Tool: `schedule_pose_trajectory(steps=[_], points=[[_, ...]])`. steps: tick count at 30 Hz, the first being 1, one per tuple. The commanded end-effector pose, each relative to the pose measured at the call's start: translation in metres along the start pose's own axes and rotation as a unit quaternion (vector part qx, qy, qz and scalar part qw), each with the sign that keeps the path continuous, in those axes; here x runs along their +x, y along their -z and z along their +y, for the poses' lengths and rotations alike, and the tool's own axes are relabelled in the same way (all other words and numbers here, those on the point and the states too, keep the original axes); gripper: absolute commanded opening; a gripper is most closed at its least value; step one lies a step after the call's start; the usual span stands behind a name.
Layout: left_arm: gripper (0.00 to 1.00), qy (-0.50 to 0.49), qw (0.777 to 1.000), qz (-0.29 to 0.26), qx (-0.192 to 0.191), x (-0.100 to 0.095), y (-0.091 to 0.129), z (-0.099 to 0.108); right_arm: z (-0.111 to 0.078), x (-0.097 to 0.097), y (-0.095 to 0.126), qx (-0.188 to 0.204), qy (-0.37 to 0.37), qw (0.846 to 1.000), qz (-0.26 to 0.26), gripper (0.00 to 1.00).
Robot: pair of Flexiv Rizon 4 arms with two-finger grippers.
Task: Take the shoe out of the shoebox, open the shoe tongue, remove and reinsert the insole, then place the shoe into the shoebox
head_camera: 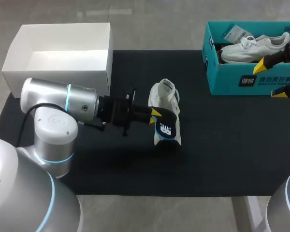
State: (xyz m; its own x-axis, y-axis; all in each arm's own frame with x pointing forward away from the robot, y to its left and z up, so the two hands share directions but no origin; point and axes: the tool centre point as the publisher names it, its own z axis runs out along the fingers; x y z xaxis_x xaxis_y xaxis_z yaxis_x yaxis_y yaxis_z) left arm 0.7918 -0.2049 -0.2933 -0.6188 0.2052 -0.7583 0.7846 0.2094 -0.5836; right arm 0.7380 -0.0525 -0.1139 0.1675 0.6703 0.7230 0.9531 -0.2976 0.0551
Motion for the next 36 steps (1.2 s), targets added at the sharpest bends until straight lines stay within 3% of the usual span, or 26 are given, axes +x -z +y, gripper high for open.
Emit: schedule_pose_trajectory(steps=[1,4,16,25,36], points=[[0.00,0.002,1.000,-0.002,-0.002,0.000,-0.004,0.005,0.001,0.001,-0.001,0.001,-0.001,1.000,-0.001,1.00],[0.00,0.004,1.000,-0.002,-0.006,-0.001,-0.002,0.007,0.001,0.001,-0.001,0.001,-0.001,1.000,-0.001,1.00],[0.00,-0.008,0.999,-0.016,0.041,-0.015,0.003,-0.031,0.001,0.001,-0.001,0.001,-0.001,1.000,-0.001,1.00],[0.00,0.002,1.000,-0.011,0.026,-0.013,-0.013,-0.007,0.001,0.001,-0.001,0.001,-0.001,1.000,-0.001,1.00],[0.00,0.017,1.000,-0.011,0.008,-0.008,-0.012,0.007,0.001,0.001,-0.001,0.001,-0.001,1.000,-0.001,1.00]])
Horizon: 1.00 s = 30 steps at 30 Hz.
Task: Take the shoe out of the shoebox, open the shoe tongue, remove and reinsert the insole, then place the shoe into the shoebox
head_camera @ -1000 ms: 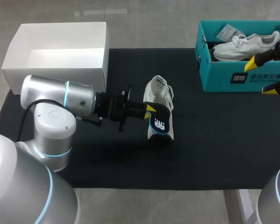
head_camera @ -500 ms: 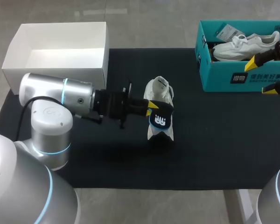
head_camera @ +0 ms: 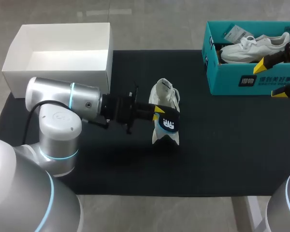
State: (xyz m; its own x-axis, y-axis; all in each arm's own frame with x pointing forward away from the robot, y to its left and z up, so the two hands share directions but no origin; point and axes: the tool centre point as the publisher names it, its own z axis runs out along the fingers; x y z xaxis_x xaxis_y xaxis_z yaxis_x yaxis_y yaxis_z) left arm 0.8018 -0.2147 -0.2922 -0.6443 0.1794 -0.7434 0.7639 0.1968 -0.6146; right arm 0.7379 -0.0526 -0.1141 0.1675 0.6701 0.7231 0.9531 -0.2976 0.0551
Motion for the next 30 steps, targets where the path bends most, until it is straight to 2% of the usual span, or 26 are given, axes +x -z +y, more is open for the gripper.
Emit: schedule_pose_trajectory(steps=[1,7,11,16,22,30], points=[[0.00,0.000,1.000,-0.001,-0.003,0.001,-0.003,0.002,0.001,0.001,-0.001,0.001,-0.001,1.000,-0.001,1.00],[0.00,0.001,1.000,-0.007,-0.004,0.000,0.001,-0.003,0.001,0.001,-0.001,0.001,-0.001,1.000,-0.001,1.00],[0.00,-0.004,1.000,-0.016,0.014,-0.001,0.004,-0.018,0.001,0.001,-0.001,0.001,-0.001,1.000,-0.001,1.00],[0.00,-0.015,0.999,-0.016,0.041,0.001,-0.004,-0.039,0.001,0.001,-0.001,0.001,-0.001,1.000,-0.001,1.00],[0.00,-0.012,0.998,-0.018,0.054,0.006,-0.017,-0.044,0.001,0.001,-0.001,0.001,-0.001,1.000,-0.001,1.00],[0.00,-0.011,0.998,-0.027,0.059,0.002,-0.030,-0.041,0.001,0.001,-0.001,0.001,-0.001,1.000,-0.001,1.00]])
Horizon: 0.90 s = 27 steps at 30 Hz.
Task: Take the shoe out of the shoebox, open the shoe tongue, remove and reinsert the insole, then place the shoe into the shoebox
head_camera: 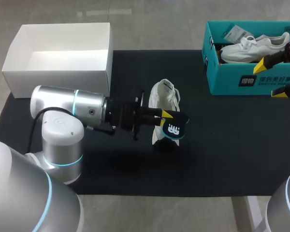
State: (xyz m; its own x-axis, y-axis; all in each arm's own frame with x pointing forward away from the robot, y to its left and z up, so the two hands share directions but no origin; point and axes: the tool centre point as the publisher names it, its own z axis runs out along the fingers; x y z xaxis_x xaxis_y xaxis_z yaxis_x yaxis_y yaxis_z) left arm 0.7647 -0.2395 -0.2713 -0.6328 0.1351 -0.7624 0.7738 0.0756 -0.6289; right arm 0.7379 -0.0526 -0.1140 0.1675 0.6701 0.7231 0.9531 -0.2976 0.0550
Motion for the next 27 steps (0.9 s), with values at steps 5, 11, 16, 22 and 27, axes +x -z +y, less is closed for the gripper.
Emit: schedule_pose_trajectory(steps=[5,11,16,22,27], points=[[0.00,-0.012,1.000,-0.007,-0.015,-0.008,-0.019,0.018,0.001,0.001,-0.001,0.001,-0.001,1.000,-0.001,1.00],[0.00,-0.003,0.999,-0.005,-0.032,-0.009,-0.021,0.035,0.001,0.001,-0.001,0.001,-0.001,1.000,-0.001,1.00],[0.00,0.016,0.999,-0.004,-0.044,-0.006,-0.022,0.046,0.001,0.001,-0.001,0.001,-0.001,1.000,-0.001,1.00],[0.00,0.020,0.999,-0.004,-0.050,-0.004,-0.021,0.048,0.001,0.001,-0.001,0.001,-0.001,1.000,-0.001,1.00],[0.00,0.019,0.999,-0.003,-0.045,-0.007,-0.018,0.040,0.001,0.001,-0.001,0.001,-0.001,1.000,-0.001,1.00]])
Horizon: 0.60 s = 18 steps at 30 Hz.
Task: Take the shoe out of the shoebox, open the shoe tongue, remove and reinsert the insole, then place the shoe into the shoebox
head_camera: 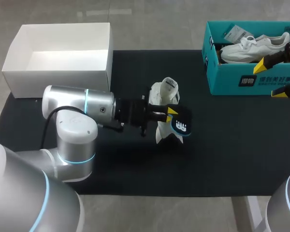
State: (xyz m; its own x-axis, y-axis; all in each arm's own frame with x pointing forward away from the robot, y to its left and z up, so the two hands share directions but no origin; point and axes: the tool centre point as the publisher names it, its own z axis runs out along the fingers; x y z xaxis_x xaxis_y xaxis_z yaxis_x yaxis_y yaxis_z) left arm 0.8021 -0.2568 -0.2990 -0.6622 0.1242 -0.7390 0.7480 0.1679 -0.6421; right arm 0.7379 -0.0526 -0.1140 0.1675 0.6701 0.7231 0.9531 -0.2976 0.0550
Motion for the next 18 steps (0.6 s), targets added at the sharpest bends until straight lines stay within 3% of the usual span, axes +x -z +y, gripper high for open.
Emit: schedule_pose_trajectory(steps=[1,11,18], points=[[0.00,-0.002,1.000,-0.002,0.002,-0.003,0.003,-0.007,0.001,0.001,-0.001,0.001,-0.001,1.000,-0.001,1.00],[0.00,0.006,1.000,-0.015,0.020,-0.015,0.012,-0.031,0.001,0.001,-0.001,0.001,-0.001,1.000,-0.001,1.00],[0.00,0.027,0.999,-0.019,0.027,-0.018,0.001,-0.020,0.001,0.001,-0.001,0.001,-0.001,1.000,-0.001,1.00]])
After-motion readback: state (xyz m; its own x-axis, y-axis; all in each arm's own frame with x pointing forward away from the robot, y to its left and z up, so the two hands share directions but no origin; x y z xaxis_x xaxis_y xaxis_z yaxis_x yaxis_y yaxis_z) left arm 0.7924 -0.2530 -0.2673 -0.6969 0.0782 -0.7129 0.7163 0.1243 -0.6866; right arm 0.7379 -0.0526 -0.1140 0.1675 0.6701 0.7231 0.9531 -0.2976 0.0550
